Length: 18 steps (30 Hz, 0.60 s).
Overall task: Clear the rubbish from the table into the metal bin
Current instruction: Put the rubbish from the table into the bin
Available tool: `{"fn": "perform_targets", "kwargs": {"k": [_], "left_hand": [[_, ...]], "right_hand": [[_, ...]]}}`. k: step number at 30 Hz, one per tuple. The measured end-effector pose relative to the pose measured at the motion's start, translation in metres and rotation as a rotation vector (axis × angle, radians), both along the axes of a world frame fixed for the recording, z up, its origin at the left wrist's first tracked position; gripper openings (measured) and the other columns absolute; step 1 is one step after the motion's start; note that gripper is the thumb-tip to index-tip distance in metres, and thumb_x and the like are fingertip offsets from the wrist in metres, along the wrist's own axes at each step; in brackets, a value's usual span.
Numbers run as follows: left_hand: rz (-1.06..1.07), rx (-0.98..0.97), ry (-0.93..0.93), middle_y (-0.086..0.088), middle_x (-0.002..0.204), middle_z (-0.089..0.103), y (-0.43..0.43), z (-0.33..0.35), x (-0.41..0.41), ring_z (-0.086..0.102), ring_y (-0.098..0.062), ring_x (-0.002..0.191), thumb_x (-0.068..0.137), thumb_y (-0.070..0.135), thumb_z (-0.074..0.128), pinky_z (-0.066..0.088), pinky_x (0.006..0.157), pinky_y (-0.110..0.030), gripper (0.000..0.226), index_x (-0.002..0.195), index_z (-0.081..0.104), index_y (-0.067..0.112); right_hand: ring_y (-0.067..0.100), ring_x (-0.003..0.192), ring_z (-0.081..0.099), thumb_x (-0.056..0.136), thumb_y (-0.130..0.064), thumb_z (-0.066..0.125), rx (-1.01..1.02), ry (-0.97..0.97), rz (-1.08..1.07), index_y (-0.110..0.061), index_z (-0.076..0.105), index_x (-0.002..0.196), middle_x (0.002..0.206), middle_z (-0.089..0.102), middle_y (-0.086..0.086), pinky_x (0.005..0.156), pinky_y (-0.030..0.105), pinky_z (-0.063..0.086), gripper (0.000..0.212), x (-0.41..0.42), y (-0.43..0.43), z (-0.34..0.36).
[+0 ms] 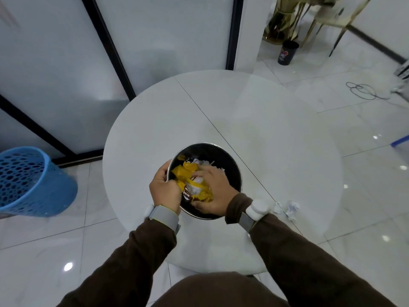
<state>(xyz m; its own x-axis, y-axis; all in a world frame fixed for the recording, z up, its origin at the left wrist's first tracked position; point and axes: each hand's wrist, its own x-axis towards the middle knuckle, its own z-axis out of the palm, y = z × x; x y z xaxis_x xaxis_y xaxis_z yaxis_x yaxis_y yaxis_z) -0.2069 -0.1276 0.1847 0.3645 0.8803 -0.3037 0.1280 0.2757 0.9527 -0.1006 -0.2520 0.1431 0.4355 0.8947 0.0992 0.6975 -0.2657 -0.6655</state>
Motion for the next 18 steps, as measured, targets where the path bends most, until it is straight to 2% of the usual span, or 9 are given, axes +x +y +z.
{"fn": "perform_targets", "kwargs": {"k": [3,5,9,11,13,15,18], "left_hand": [[-0.024,-0.012,-0.004,0.005,0.1,0.076,-0.004,-0.001,0.006,0.072,-0.019,0.099,0.074,-0.023,0.046,0.062,0.086,-0.038,0.068,0.104,0.076,0.03],[-0.041,-0.015,0.013,0.007,0.1,0.075,-0.007,-0.001,0.011,0.071,-0.019,0.1,0.076,-0.021,0.041,0.062,0.085,-0.036,0.068,0.106,0.076,0.029],[-0.059,-0.014,0.02,0.008,0.102,0.074,-0.007,-0.003,0.017,0.07,-0.017,0.102,0.074,-0.022,0.035,0.062,0.08,-0.034,0.073,0.107,0.075,0.03],[-0.072,-0.02,0.024,0.007,0.103,0.074,-0.007,-0.005,0.021,0.07,-0.018,0.102,0.074,-0.022,0.035,0.062,0.082,-0.035,0.074,0.106,0.075,0.032],[-0.09,-0.015,0.034,0.004,0.107,0.074,-0.008,-0.008,0.024,0.069,-0.019,0.103,0.076,-0.022,0.036,0.062,0.083,-0.036,0.074,0.108,0.075,0.032],[-0.094,-0.001,0.036,0.002,0.111,0.074,-0.007,-0.009,0.024,0.068,-0.019,0.106,0.078,-0.021,0.037,0.062,0.084,-0.034,0.072,0.114,0.075,0.028],[-0.097,0.003,0.044,0.001,0.113,0.073,-0.003,-0.013,0.026,0.067,-0.022,0.11,0.077,-0.021,0.038,0.061,0.089,-0.039,0.073,0.113,0.075,0.03]], "right_hand": [[0.02,0.133,0.046,0.081,-0.031,0.078,0.265,0.006,-0.128,-0.012,0.059,0.127,0.138,0.053,0.005,0.112,0.041,0.039,0.054,0.007,-0.033,0.008],[0.021,0.124,0.053,0.083,-0.016,0.076,0.387,-0.047,-0.268,-0.007,0.063,0.118,0.128,0.058,0.007,0.104,0.036,0.045,0.038,0.014,-0.056,0.013],[0.021,0.11,0.059,0.086,-0.006,0.069,0.458,-0.125,-0.564,-0.006,0.066,0.107,0.114,0.061,0.004,0.092,0.034,0.05,0.021,0.035,-0.098,-0.001],[0.017,0.108,0.058,0.09,-0.013,0.069,0.363,-0.056,-0.747,-0.014,0.064,0.109,0.113,0.057,-0.005,0.09,0.037,0.052,0.02,0.048,-0.123,-0.02],[0.018,0.116,0.056,0.089,-0.03,0.069,0.162,0.042,-0.88,-0.024,0.063,0.115,0.118,0.051,-0.01,0.099,0.039,0.05,0.027,0.062,-0.149,-0.046],[0.023,0.13,0.047,0.084,-0.051,0.069,-0.138,0.141,-0.921,-0.031,0.058,0.125,0.133,0.046,-0.003,0.109,0.035,0.041,0.046,0.074,-0.169,-0.072],[0.029,0.141,0.034,0.073,-0.07,0.07,-0.526,0.241,-0.936,-0.045,0.048,0.136,0.152,0.032,0.007,0.112,0.04,0.037,0.071,0.082,-0.193,-0.104]]}}
